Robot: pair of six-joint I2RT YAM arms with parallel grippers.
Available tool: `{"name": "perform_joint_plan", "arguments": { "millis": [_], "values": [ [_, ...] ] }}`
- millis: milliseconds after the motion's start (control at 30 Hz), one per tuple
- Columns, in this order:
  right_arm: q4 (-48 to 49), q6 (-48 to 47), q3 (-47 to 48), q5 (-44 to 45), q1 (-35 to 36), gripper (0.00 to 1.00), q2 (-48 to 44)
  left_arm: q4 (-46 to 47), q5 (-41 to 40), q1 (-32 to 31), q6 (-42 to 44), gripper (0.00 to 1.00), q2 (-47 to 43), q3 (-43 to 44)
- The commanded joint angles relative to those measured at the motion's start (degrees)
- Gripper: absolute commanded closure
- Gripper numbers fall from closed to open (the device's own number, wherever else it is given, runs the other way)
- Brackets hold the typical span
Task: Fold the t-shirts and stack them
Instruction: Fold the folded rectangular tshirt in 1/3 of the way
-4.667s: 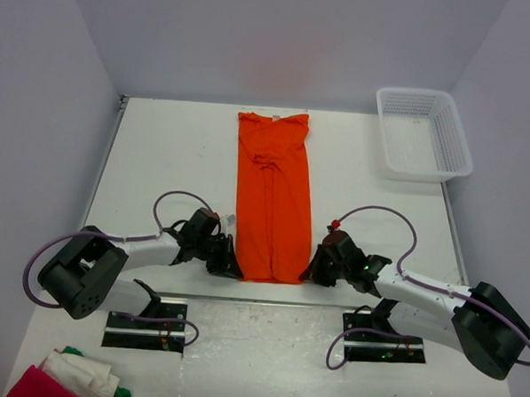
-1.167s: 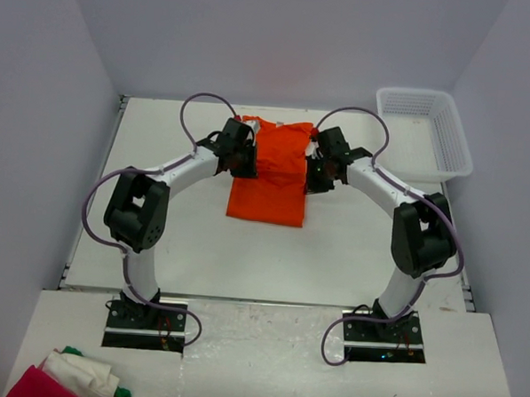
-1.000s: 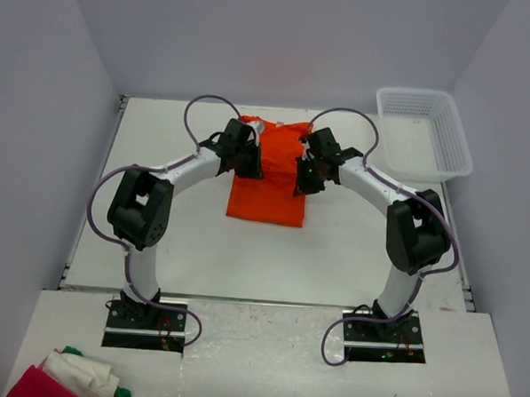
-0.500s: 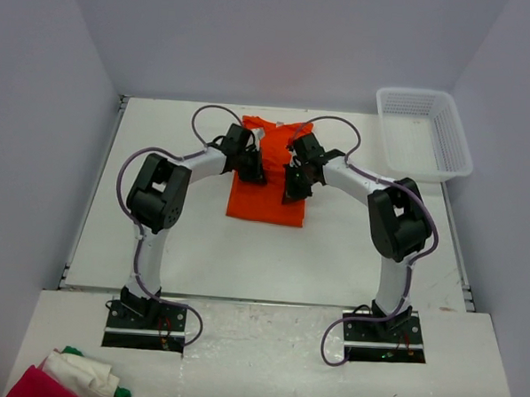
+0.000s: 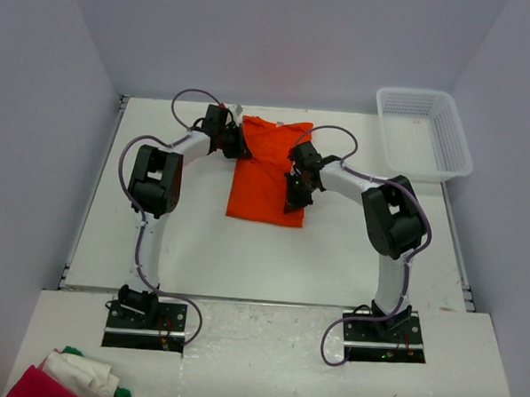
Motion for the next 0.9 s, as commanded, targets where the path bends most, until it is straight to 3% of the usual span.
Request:
{"name": "perform_joint_plan", "arguments": {
  "millis": [0,200,467,633,733,867],
  "values": [
    [-0.6,-0.4,0.6,3.4,0.3,1.0,-2.3,-1.9,-0.3,1.2,3.7,1.0,1.0,5.9],
    [-6.4,-2.2,11.3,7.4,-0.9,1.0,-1.9,-5.5,-4.8,1.2,4.9,1.0,-4.8,5.5],
    [-16.9,-5.8,28.9,10.9,-4.3,1.0,6.9,-6.3,-16.4,-2.7,2.4,1.0,-22.2,-7.4],
    [-18.3,-6.7,33.0,7.5,-5.5,1.0,10.1,-6.0,-6.5,-4.3,-3.0,1.0,-26.7,-14.5],
    [-18.5,-7.1,34.1,5.5,-5.8,1.0,12.0,1.0,1.1,-4.2,-6.5,1.0,-29.6,-23.3],
    [-18.3,-7.3,35.4,4.3,-6.2,1.0,13.6,3.9,0.6,-4.9,-6.6,1.0,-30.7,-28.3]
  ]
}}
